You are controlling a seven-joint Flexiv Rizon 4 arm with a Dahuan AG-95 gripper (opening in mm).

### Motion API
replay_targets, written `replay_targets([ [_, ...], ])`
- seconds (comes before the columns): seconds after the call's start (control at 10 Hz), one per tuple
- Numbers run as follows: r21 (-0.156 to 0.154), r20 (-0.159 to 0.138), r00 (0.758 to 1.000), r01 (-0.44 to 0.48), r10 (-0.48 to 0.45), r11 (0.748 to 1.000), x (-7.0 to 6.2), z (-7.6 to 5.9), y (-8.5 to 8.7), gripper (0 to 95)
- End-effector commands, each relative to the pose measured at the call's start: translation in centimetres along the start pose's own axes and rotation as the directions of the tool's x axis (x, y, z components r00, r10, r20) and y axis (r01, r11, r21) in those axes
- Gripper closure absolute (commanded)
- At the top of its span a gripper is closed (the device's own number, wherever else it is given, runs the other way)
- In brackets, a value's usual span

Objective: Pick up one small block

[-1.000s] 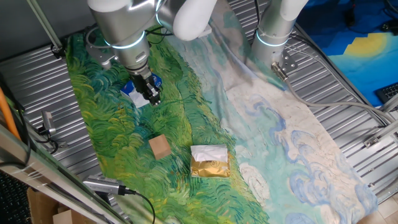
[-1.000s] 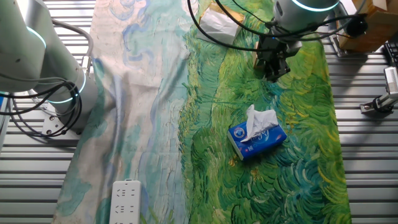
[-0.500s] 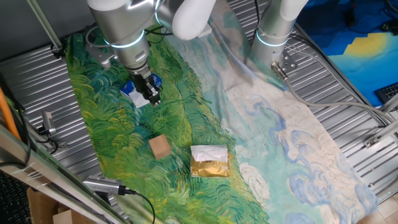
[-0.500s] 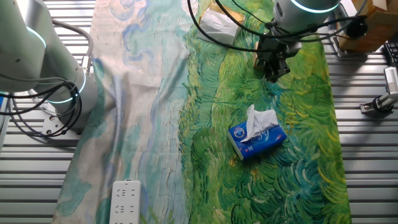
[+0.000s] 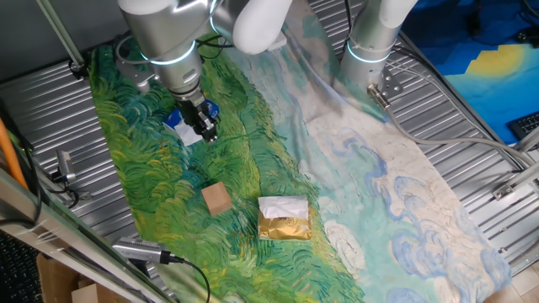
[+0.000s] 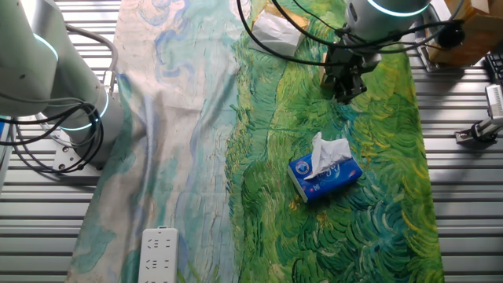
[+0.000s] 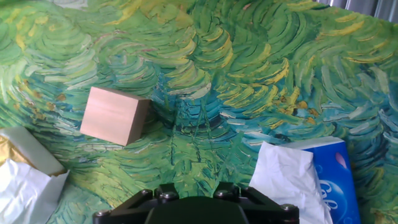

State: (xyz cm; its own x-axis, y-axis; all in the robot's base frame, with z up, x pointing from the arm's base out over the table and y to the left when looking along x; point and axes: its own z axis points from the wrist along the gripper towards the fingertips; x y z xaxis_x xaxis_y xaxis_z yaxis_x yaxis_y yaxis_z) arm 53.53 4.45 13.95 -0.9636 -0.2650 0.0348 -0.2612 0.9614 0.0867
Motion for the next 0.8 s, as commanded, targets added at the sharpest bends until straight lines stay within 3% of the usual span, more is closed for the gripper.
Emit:
replay_targets([
  [0.1, 0.000, 0.000, 1.000, 0.000, 0.000, 1.000, 0.0, 0.0, 0.0, 57.0],
  [0.2, -0.007, -0.020, 0.998, 0.060, -0.060, 0.998, 0.3, -0.2, -0.3, 38.0],
  [0.4, -0.014, -0.012, 0.998, 0.064, -0.064, 0.998, 1.1, -1.1, -0.9, 38.0],
  [0.5, -0.013, -0.023, 0.998, 0.059, -0.059, 0.998, 1.0, -1.5, -0.7, 38.0],
  [0.8, -0.005, -0.035, 0.999, 0.023, -0.024, 1.000, -0.4, -1.9, 1.0, 38.0],
])
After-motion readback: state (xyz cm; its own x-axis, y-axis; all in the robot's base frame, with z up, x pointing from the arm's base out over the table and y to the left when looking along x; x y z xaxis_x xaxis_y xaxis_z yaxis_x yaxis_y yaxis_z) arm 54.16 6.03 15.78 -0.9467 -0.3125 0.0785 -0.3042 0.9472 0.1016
